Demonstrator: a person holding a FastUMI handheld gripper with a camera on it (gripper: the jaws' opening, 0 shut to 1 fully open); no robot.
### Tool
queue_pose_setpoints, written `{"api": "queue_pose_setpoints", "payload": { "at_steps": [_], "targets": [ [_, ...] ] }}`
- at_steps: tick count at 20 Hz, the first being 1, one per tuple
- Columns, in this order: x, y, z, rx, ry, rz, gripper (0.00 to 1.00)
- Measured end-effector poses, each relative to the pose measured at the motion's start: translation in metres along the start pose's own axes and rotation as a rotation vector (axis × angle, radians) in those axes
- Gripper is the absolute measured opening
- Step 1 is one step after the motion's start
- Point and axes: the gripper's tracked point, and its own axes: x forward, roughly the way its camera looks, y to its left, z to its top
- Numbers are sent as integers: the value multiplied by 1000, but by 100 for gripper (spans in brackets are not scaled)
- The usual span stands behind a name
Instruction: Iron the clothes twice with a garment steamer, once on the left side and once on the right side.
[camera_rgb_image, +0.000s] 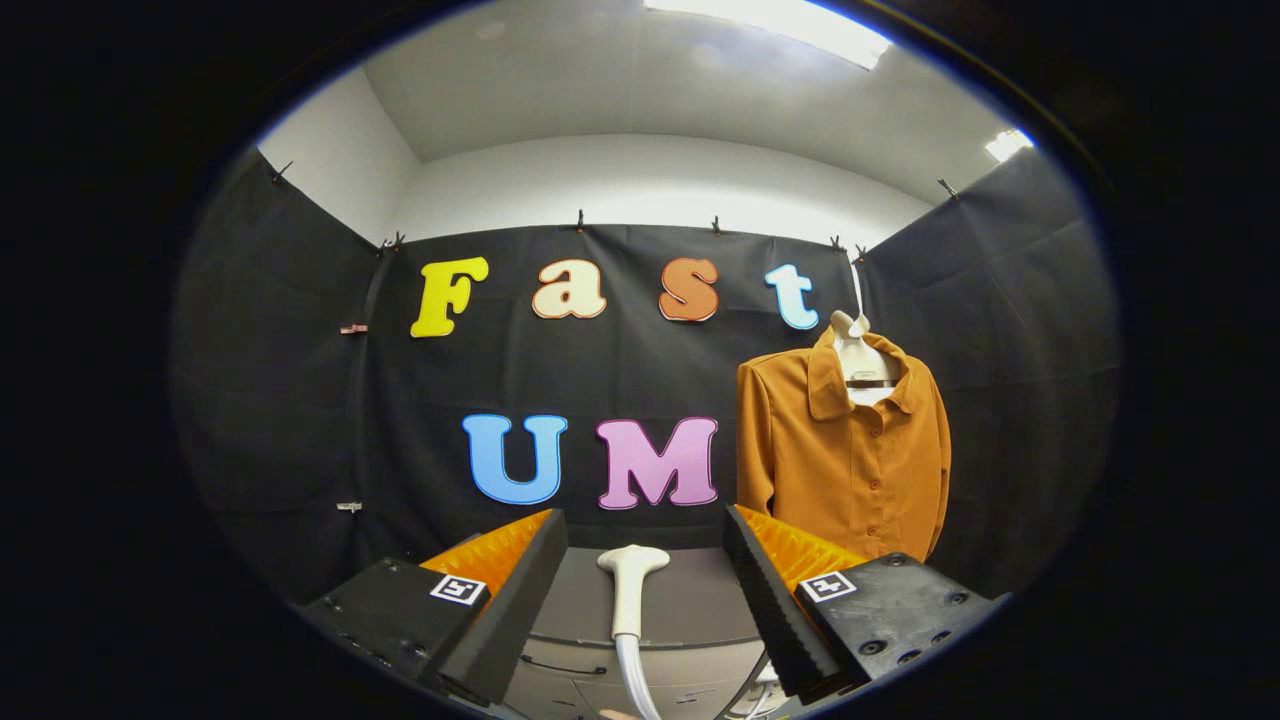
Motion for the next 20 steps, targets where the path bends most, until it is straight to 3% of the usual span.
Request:
{"api": "queue_pose_setpoints", "payload": {
  "at_steps": [20],
  "targets": [
    [-2, 44, -34, 3, 88, -60, 98]
  ]
}}
